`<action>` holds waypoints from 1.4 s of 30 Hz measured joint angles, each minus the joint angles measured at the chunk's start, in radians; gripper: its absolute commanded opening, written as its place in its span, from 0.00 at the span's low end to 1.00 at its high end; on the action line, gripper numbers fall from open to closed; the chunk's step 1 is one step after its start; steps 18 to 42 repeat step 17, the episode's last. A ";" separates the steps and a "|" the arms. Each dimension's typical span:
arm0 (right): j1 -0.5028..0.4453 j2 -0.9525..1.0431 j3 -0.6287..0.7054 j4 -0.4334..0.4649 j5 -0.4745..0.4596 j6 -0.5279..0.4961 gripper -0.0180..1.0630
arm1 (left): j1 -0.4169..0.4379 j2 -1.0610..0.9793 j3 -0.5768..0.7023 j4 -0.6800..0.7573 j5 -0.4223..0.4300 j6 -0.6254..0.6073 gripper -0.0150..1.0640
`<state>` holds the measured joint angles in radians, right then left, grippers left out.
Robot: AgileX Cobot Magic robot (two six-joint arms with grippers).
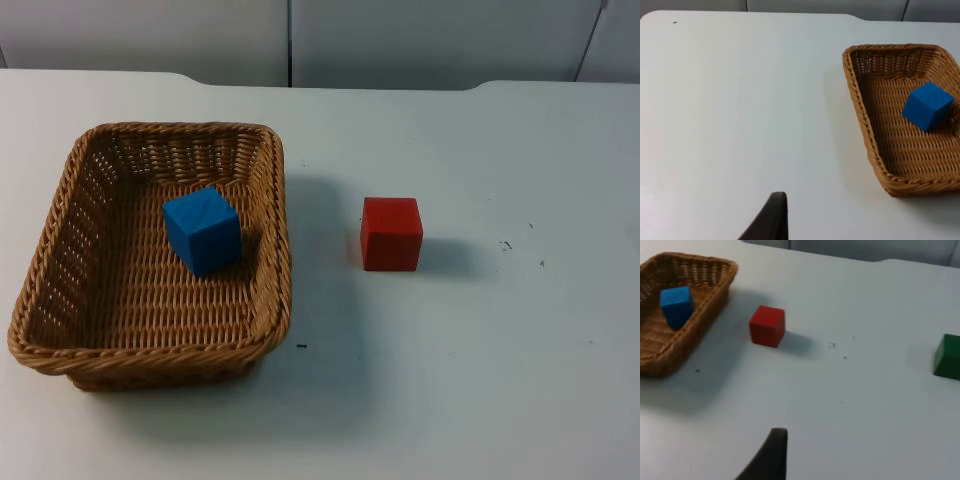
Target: Pick up the basket with the left hand and place the blue cube into the basket with the right hand.
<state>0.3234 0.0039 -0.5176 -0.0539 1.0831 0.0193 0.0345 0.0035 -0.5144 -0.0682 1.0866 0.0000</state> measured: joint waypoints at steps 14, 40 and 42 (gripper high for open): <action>-0.279 0.000 0.000 0.000 0.000 0.000 0.99 | 0.000 0.000 0.000 0.000 0.000 0.000 0.99; -0.311 0.000 0.000 0.000 0.000 0.000 0.99 | 0.000 0.000 0.000 0.000 0.000 0.000 0.99; -0.311 0.000 0.000 0.000 0.000 0.000 0.99 | 0.000 0.000 0.000 0.000 0.000 0.000 0.99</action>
